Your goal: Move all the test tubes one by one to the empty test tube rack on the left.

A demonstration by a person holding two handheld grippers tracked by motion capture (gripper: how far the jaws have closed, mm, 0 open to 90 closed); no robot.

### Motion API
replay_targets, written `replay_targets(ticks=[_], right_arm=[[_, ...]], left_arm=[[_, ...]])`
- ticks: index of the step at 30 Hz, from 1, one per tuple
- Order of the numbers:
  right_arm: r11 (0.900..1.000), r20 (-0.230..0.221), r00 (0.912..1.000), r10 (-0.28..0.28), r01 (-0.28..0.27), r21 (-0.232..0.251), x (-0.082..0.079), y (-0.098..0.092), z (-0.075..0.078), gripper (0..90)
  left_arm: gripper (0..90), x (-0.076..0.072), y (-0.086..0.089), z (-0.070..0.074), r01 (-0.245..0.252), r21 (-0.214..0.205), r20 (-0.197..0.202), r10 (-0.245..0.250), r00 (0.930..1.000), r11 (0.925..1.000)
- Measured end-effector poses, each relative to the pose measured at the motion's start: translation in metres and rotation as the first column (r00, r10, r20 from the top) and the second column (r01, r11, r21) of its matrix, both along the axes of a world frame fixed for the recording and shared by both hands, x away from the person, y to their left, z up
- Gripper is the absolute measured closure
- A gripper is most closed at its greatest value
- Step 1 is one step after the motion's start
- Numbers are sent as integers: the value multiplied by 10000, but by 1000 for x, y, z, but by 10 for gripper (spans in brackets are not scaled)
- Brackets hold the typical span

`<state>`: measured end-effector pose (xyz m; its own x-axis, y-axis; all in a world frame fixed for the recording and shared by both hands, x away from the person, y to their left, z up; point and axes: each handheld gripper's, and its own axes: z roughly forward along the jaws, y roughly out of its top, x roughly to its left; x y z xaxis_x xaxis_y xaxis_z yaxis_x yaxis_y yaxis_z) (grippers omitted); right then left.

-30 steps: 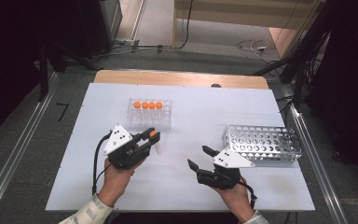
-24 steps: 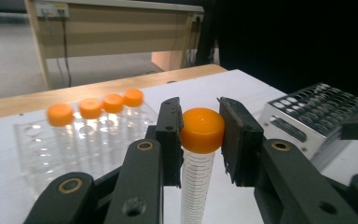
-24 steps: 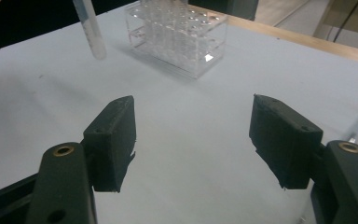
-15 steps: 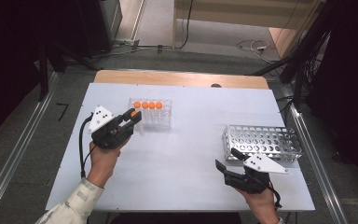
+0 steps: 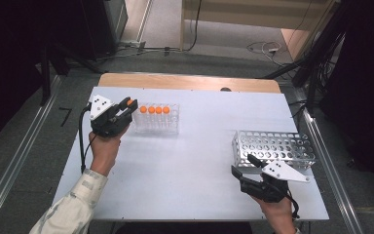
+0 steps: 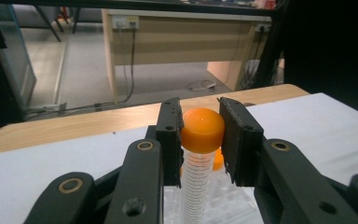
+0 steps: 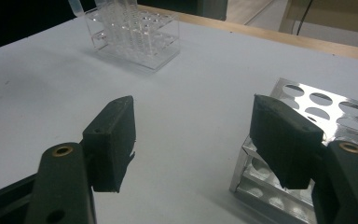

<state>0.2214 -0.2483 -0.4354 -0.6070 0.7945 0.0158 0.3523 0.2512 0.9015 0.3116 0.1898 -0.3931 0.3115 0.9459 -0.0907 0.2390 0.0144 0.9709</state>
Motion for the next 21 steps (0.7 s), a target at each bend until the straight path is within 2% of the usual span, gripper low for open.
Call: replay_targets(ticks=[9, 21], right_arm=[[10000, -11, 10000, -39, 39, 79, 0, -1, 0, 299], [9999, -55, 10000, -70, 70, 116, 1, -2, -1, 300]], left_arm=[[701, 18, 3, -2, -462, 29, 32, 462, 9989, 9989], [701, 31, 2, -7, -633, 141, -90, 634, 9979, 9979]])
